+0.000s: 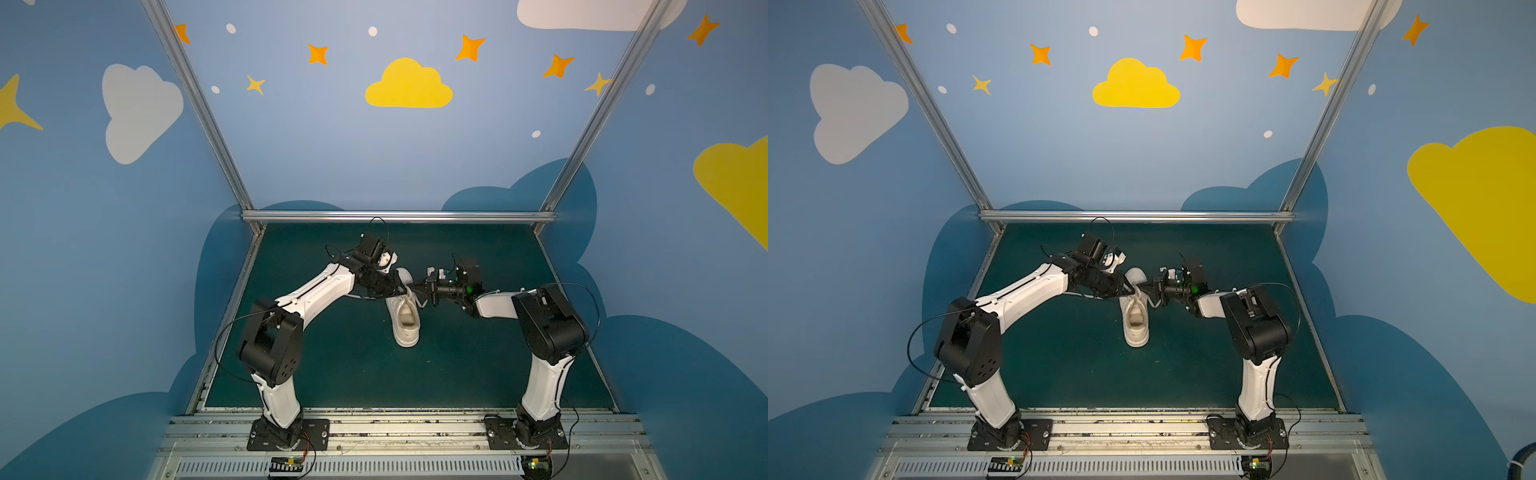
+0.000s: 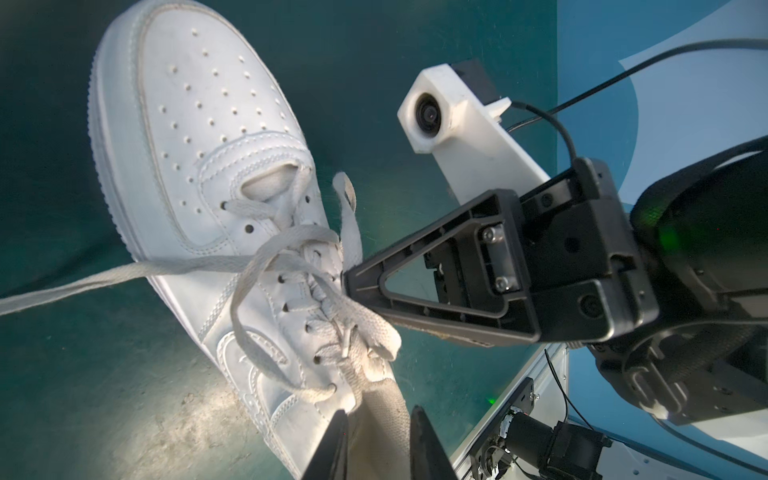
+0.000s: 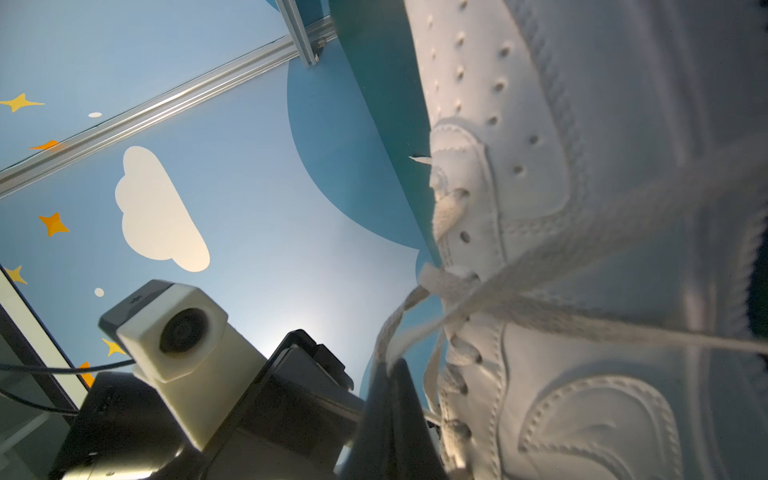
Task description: Tie the shoes
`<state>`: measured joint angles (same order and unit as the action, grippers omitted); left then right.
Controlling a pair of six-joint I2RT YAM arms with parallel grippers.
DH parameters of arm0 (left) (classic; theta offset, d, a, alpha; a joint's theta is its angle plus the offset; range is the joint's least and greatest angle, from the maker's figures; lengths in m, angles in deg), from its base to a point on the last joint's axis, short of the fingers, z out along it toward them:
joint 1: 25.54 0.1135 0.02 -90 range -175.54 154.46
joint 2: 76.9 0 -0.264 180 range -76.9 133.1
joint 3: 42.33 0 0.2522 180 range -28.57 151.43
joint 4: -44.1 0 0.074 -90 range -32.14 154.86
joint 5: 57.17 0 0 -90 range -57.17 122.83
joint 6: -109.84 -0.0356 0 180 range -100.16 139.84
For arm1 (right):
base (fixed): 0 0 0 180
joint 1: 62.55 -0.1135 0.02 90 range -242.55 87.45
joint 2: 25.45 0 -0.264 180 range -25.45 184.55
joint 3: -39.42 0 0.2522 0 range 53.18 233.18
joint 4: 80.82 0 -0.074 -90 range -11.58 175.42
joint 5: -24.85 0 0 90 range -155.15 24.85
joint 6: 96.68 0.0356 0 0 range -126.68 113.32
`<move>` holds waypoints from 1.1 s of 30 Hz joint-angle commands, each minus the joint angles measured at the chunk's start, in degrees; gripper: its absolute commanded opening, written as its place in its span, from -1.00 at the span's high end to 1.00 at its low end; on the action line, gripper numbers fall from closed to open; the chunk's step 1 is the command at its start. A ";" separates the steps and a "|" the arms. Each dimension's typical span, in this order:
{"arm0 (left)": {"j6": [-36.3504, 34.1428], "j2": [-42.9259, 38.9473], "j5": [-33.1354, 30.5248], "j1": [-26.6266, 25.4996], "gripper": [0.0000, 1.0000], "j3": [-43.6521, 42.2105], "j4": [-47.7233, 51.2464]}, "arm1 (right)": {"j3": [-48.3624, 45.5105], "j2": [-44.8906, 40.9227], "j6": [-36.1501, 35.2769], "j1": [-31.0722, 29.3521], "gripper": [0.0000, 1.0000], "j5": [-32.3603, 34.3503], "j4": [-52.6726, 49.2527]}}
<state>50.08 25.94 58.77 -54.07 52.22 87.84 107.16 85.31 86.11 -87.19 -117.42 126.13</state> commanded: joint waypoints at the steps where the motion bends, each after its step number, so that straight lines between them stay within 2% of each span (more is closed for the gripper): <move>1: -0.02 1.62 1.05 0.13 0.51 1.03 -1.00 | -0.71 0.30 0.57 -0.33 1.00 -1.08 2.35; 24: 0.95 5.17 2.22 0.67 0.62 1.12 -5.54 | -1.68 0.90 3.13 -0.38 1.00 -1.59 5.72; 31: 1.05 4.27 1.68 1.01 0.82 0.33 -5.91 | -2.21 0.95 3.01 -0.38 1.00 -1.58 5.88; 33: 1.08 4.20 1.76 1.16 0.86 0.33 -5.83 | -2.29 0.86 3.01 -0.27 0.93 -1.57 5.99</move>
<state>51.30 30.47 60.10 -53.46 52.22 82.61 105.61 85.33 88.95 -87.19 -118.23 130.43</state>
